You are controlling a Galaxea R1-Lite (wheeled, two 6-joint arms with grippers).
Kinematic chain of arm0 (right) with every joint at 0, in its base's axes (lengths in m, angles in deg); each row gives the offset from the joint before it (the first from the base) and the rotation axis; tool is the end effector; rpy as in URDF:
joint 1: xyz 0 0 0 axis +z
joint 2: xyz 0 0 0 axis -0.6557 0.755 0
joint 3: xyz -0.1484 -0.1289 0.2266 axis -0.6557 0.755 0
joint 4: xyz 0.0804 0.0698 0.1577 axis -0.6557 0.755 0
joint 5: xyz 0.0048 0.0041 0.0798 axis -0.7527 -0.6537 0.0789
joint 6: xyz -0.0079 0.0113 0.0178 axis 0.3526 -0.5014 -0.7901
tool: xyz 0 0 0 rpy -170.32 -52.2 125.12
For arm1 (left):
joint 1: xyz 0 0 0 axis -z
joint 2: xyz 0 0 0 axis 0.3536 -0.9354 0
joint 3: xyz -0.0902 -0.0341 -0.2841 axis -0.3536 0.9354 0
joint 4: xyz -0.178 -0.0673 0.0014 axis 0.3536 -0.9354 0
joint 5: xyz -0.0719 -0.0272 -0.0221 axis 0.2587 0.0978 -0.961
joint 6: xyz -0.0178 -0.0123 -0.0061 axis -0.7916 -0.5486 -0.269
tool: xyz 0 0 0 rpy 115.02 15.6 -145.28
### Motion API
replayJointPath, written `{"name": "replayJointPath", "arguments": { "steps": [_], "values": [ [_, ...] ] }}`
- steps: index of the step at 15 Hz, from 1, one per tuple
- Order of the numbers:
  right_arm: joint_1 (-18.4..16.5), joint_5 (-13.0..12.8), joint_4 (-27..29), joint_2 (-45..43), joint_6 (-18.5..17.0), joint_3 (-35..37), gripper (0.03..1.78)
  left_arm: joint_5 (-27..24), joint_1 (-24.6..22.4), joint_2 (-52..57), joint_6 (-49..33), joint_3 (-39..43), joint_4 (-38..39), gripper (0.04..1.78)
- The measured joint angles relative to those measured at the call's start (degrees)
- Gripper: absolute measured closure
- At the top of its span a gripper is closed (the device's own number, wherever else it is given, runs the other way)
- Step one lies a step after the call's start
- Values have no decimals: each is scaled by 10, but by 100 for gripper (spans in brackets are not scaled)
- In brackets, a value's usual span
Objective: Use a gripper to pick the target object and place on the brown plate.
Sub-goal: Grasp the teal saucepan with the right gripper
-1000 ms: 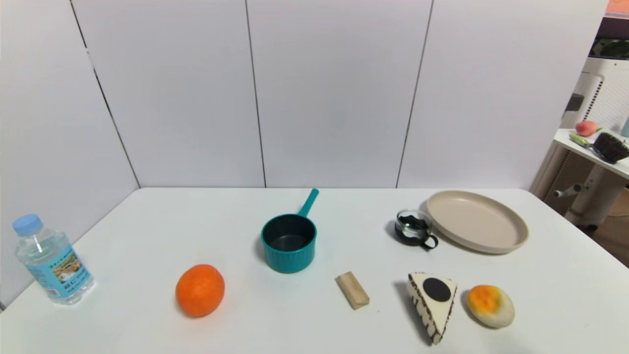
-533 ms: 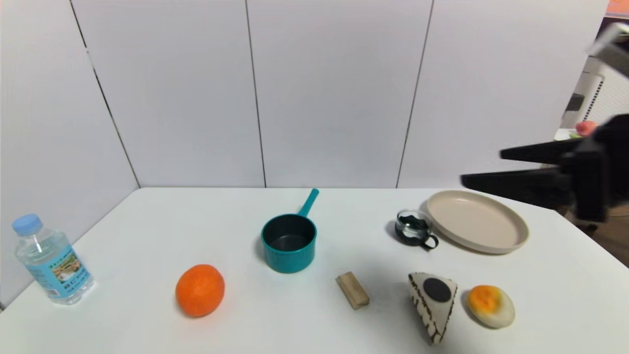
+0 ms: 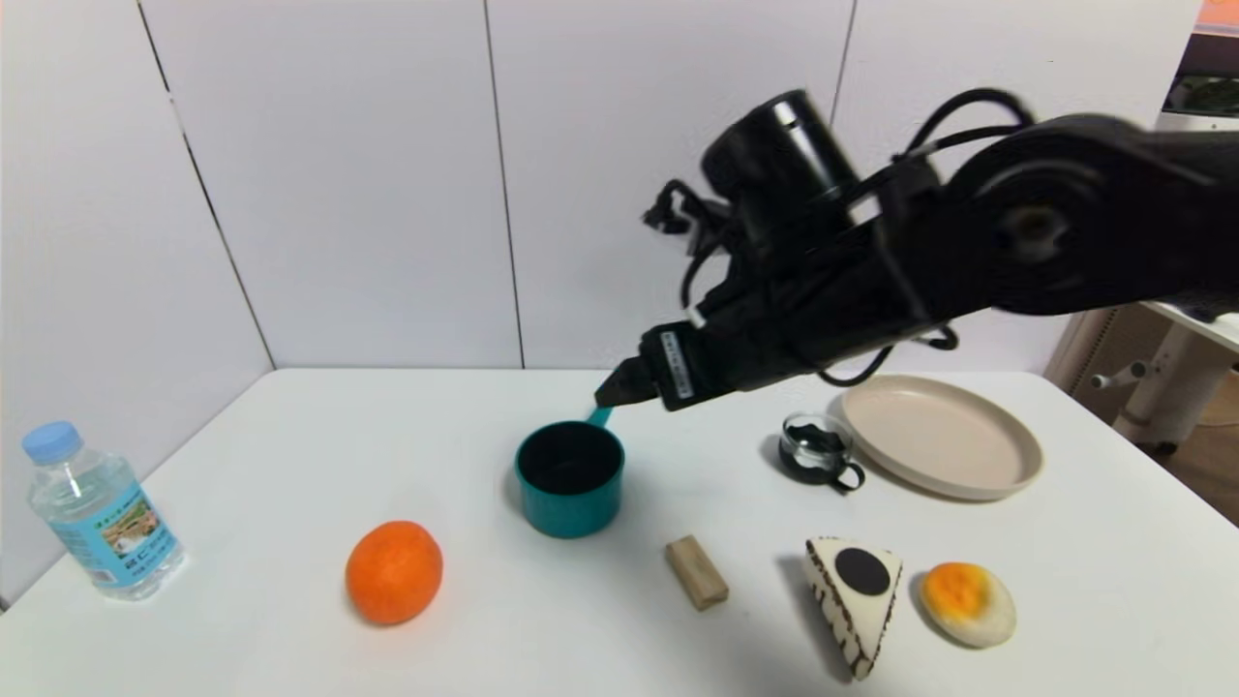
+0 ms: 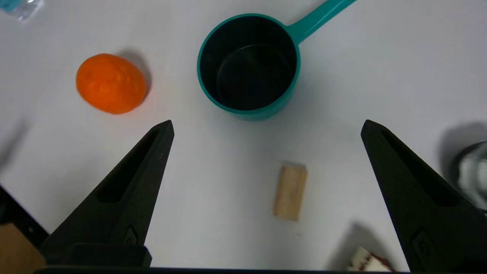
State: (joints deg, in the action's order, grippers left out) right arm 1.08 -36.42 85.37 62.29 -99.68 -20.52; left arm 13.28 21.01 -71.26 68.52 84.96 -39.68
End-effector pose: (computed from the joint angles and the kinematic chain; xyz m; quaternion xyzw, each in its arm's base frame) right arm 0.2747 0.2483 0.2579 -0.0330 0.3673 0.3075 0.8772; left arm -0.0228 0.0000 0.0758 -0.0026 -0.0014 -0.0044 1.0000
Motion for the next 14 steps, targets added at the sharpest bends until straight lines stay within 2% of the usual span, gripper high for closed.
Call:
{"name": "replayJointPath", "arguments": {
  "steps": [2, 3, 6, 10, 14],
  "values": [
    [24, -54, 3, 60, -64, -36, 11, 0, 0, 0, 0, 0, 0, 13],
    [30, -73, 4, 84, -86, -45, 11, 0, 0, 0, 0, 0, 0, 13],
    [33, -117, 3, 144, -109, -58, 11, 0, 0, 0, 0, 0, 0, 13],
    [20, -145, 3, 196, -122, -83, 11, 0, 0, 0, 0, 0, 0, 13],
    [13, -146, 8, 221, -126, -89, 11, 0, 0, 0, 0, 0, 0, 13]
  ]
}}
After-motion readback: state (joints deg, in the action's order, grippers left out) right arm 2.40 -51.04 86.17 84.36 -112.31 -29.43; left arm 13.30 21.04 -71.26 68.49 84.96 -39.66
